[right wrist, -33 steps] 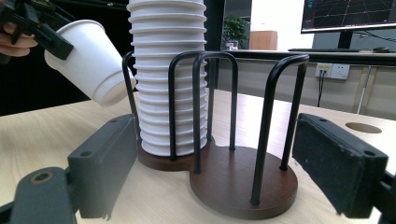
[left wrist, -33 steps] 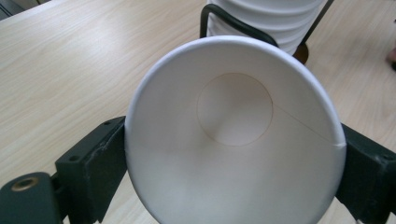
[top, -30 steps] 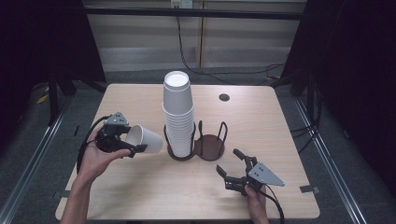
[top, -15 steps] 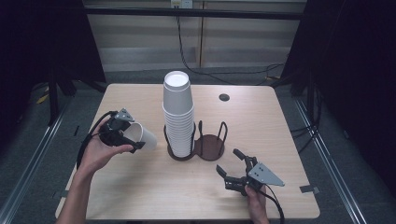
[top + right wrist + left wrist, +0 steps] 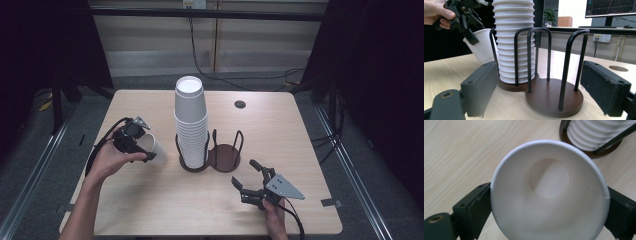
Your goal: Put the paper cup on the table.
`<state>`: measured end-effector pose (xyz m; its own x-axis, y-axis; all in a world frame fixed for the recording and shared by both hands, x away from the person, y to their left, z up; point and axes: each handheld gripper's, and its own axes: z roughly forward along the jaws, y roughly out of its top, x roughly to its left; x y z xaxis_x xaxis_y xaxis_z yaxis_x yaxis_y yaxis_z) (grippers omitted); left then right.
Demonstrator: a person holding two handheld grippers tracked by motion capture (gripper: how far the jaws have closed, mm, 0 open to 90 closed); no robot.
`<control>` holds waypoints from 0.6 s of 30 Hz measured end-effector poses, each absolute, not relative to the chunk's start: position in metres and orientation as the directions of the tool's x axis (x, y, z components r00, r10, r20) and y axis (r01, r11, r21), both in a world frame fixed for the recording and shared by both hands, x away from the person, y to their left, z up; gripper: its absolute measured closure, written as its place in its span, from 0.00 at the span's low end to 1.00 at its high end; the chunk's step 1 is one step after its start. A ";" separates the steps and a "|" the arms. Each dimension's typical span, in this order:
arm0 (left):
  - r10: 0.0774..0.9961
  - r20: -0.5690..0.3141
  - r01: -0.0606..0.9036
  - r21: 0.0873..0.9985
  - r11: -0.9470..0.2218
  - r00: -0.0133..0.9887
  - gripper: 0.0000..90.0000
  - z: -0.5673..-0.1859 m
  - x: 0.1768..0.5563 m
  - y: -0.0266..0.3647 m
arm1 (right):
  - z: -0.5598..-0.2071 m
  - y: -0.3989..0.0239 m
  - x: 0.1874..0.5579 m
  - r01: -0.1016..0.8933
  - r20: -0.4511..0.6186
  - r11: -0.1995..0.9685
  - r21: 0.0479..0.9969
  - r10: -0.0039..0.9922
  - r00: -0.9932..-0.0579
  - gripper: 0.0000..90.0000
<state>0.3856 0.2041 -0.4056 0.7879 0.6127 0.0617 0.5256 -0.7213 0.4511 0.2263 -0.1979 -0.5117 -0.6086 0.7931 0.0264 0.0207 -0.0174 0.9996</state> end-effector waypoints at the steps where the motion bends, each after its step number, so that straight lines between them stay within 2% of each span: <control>1: 0.614 0.065 0.529 0.441 -0.725 0.787 0.09 -0.407 0.387 0.203 | -0.512 -0.198 0.226 0.021 0.026 -0.017 1.000 0.795 -0.606 0.15; 10: 0.573 0.102 0.505 0.368 -0.781 0.813 0.07 -0.409 0.392 0.188 | -0.512 -0.198 0.226 0.021 0.026 -0.017 1.000 0.795 -0.606 0.17; 18: 0.563 0.105 0.490 0.379 -0.785 0.820 0.06 -0.412 0.398 0.182 | -0.512 -0.198 0.226 0.021 0.026 -0.017 1.000 0.795 -0.606 0.17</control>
